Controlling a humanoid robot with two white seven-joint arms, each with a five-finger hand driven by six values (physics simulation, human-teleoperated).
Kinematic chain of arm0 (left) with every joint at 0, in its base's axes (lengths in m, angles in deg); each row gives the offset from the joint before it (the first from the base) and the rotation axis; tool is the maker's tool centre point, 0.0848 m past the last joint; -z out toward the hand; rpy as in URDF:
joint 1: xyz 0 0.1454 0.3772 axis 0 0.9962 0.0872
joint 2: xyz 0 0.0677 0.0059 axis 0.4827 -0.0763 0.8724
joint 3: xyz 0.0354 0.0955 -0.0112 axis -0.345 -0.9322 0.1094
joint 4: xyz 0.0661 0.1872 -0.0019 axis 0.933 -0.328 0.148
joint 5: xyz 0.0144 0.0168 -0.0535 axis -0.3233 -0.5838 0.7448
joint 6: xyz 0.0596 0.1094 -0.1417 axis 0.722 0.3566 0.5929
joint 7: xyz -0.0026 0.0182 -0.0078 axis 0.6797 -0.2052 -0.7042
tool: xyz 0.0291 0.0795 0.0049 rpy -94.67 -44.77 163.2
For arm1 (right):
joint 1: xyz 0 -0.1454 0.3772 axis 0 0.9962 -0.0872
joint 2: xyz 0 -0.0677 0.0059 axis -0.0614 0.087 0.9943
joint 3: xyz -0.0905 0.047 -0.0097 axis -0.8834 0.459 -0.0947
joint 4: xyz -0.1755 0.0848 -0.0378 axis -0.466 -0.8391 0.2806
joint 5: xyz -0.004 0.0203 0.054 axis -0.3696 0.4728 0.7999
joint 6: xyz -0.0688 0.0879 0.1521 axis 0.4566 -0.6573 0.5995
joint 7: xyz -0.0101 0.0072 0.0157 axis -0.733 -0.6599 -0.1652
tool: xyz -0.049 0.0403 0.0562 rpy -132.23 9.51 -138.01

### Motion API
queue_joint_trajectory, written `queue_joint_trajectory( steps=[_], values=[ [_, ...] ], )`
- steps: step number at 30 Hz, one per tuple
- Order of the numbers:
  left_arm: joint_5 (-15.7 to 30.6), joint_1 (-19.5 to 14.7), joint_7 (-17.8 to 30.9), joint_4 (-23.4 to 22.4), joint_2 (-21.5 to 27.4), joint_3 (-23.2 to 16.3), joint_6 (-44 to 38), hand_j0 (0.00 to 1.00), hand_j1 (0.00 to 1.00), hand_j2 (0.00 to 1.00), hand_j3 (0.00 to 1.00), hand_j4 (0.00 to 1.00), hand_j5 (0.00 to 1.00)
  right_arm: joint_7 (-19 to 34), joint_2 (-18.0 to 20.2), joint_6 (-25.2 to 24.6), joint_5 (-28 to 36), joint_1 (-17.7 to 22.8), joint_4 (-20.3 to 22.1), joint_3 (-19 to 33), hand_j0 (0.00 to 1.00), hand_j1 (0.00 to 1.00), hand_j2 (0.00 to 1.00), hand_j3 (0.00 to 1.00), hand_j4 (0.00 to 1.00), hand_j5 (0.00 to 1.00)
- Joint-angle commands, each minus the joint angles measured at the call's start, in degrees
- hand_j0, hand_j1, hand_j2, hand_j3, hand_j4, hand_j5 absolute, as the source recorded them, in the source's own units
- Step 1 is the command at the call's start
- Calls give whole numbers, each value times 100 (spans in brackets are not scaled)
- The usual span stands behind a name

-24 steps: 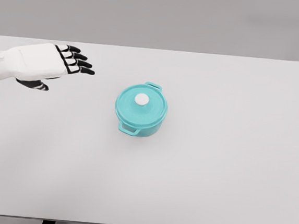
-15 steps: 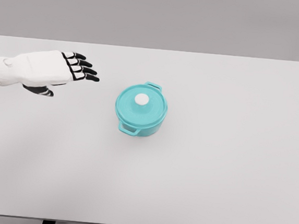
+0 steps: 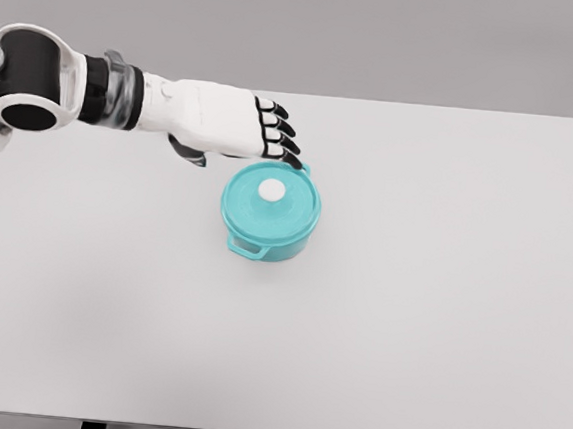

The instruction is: Open the lid of the pot with left arm

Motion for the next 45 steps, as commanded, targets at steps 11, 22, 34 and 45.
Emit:
queue_joint_trajectory(
  steps=[11,22,34,45],
  values=[
    [868,-114,-2,-397,-509,-672,-978,100,100,100,100,100,100,2,1,1,1,0,7,-2,100,100,100,100,100,100],
    [569,-88,-2,-766,-562,-848,-1022,95,95,95,95,95,95,2,1,1,1,0,-2,-2,100,100,100,100,100,100],
    [455,-71,-2,-846,-703,-980,-1014,83,83,83,83,83,83,2,1,1,1,0,-2,-2,100,100,100,100,100,100],
    [455,-71,-2,-863,-755,-1050,-1014,74,74,74,74,74,74,2,1,1,1,0,7,-2,100,100,100,100,100,100]
  ],
)
